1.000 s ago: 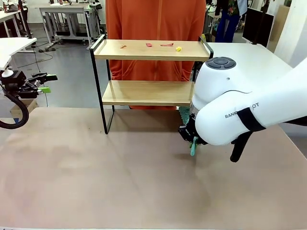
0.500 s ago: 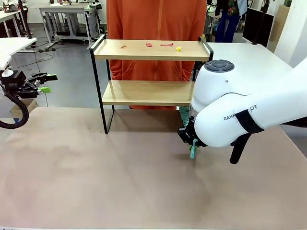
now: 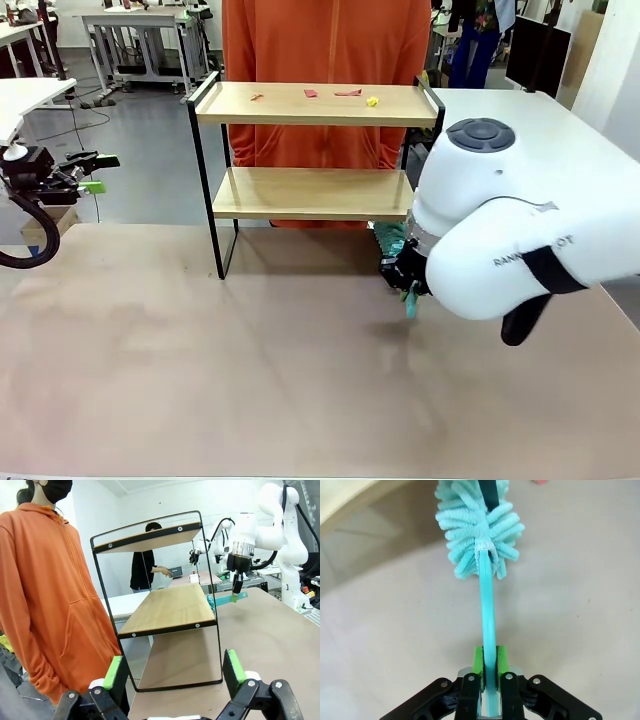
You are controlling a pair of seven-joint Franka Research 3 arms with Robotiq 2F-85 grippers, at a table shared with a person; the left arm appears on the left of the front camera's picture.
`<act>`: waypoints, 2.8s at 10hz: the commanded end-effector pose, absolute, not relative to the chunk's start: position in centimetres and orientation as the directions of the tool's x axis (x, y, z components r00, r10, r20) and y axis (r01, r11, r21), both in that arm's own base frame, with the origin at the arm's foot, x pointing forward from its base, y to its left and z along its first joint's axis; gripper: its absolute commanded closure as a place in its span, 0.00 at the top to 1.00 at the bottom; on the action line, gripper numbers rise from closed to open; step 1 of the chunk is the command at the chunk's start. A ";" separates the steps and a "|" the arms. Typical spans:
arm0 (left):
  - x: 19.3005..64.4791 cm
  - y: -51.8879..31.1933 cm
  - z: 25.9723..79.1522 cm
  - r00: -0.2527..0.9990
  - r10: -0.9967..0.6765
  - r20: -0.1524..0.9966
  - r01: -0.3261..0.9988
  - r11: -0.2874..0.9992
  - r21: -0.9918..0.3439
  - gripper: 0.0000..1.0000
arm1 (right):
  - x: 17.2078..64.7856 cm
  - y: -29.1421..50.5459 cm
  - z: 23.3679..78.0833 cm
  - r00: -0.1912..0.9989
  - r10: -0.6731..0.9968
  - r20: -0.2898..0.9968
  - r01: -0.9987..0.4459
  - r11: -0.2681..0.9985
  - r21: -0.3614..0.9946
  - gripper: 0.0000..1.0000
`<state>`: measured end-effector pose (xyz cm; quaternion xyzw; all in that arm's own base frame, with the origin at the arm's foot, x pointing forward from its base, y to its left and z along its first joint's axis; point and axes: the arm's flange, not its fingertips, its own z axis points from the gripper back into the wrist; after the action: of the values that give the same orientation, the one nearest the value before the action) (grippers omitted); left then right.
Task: Clean the shelf.
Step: Clean the specific section of the Shelf indicated by the human with the Duster.
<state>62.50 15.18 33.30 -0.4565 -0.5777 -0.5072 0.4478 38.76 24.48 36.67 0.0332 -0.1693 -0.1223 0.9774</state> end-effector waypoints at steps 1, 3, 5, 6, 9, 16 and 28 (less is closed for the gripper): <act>62.2 15.0 33.4 -0.193 0.062 0.979 0.980 0.067 0.189 1.00 | 37.5 22.4 37.7 0.898 -0.195 0.396 0.168 0.981 0.100 0.13; 62.2 15.0 33.4 -0.193 0.062 0.979 0.980 0.067 0.189 1.00 | 36.8 21.5 38.7 0.897 -0.131 0.421 0.089 0.989 0.117 0.13; 62.2 15.0 33.4 -0.193 0.062 0.979 0.980 0.067 0.189 1.00 | 36.0 21.5 38.9 0.883 -0.068 0.464 0.009 0.992 0.127 0.13; 62.2 15.0 33.4 -0.193 0.062 0.979 0.980 0.067 0.189 1.00 | 35.5 21.4 39.1 0.875 -0.049 0.482 -0.015 0.991 0.129 0.13; 62.2 15.0 33.4 -0.193 0.062 0.979 0.980 0.067 0.189 1.00 | 34.8 21.5 39.5 0.876 0.078 0.476 -0.176 0.970 0.165 0.13; 62.2 15.0 33.4 -0.193 0.062 0.979 0.980 0.067 0.189 1.00 | 32.0 18.7 39.3 0.732 0.478 0.485 -0.597 0.793 0.119 0.13; 62.2 15.0 33.4 -0.193 0.062 0.979 0.980 0.067 0.189 1.00 | 13.4 6.7 37.9 0.575 0.763 0.296 -0.804 0.594 0.032 0.13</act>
<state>62.52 15.17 33.32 -0.4564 -0.5777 -0.5075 0.4477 26.58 9.94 54.09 0.0907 -0.1282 0.4413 0.8835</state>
